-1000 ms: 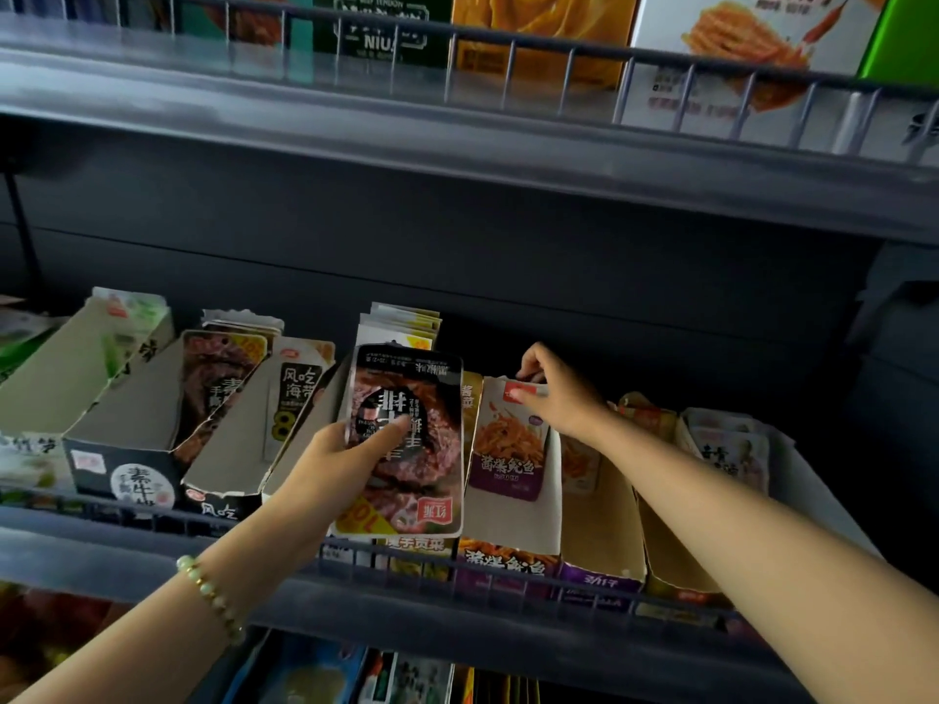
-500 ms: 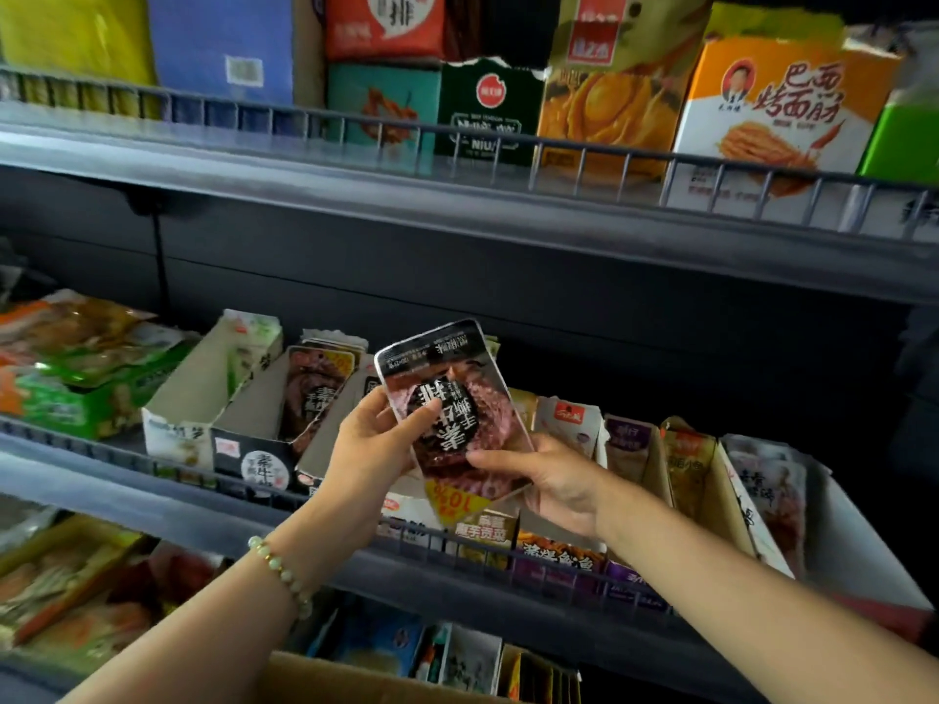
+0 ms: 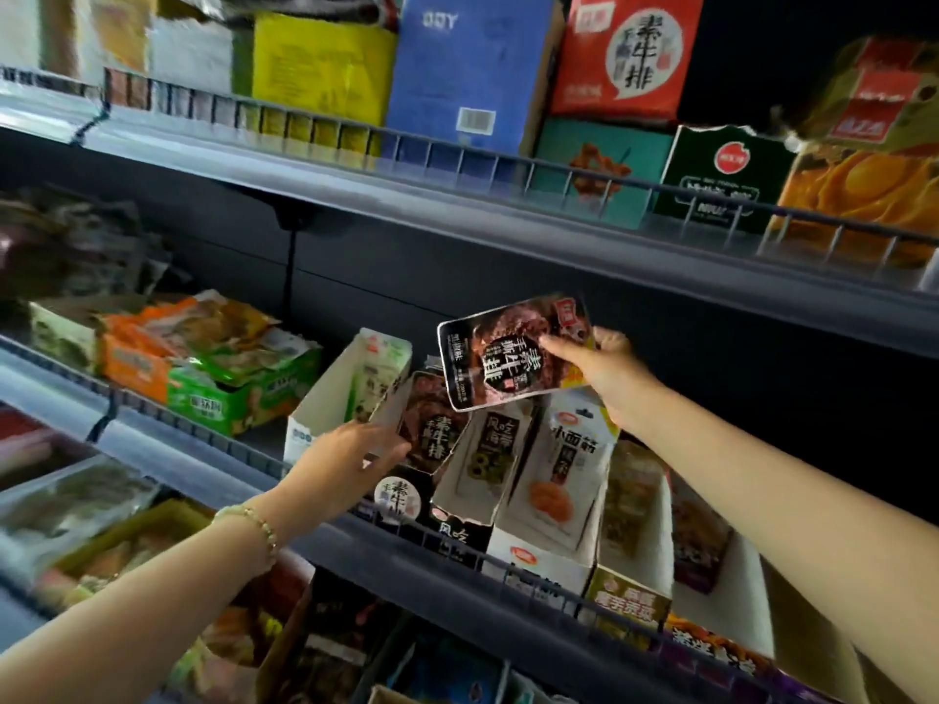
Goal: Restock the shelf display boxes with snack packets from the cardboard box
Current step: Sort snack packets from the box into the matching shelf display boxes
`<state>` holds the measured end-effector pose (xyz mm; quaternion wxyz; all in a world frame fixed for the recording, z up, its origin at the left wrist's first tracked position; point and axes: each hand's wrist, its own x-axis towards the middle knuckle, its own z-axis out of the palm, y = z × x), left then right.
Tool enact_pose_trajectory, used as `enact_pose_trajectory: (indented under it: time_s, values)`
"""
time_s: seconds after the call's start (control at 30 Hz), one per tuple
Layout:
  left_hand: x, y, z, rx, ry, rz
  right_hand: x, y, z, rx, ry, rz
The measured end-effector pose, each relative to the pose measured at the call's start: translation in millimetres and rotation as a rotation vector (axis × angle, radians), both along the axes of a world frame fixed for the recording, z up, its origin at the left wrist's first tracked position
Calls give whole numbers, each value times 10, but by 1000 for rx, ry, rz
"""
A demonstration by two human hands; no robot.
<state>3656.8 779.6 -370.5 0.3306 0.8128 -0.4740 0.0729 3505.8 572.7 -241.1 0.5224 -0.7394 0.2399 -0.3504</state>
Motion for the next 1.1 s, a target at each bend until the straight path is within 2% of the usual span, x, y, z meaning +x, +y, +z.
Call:
enact_pose_trajectory:
  time_s: [0.17,0.3,0.43,0.67,0.83,1.0,1.1]
  values:
    - [217,-91,-157,-9,-54,-33,834,118,88,-431,282,-16]
    - [333,-178,-220,-110,-32,-93,1286,196,-137,-579,635,144]
    - [403,-235,-305,-171,-4,-127,1520,217,-519,-741,857,296]
    - [422,-230,-305,-174,7,-156,1641,-150,-758,-845,635,87]
    - [414,-244,-324,-166,19,-158,1588,-179,-868,-832,627,105]
    - [392,-242,-306,-123,16,-130,1346,-133,-748,-814,515,86]
    - [223,-164,-263,-167,4,-123,986,3,-617,-792,407,122]
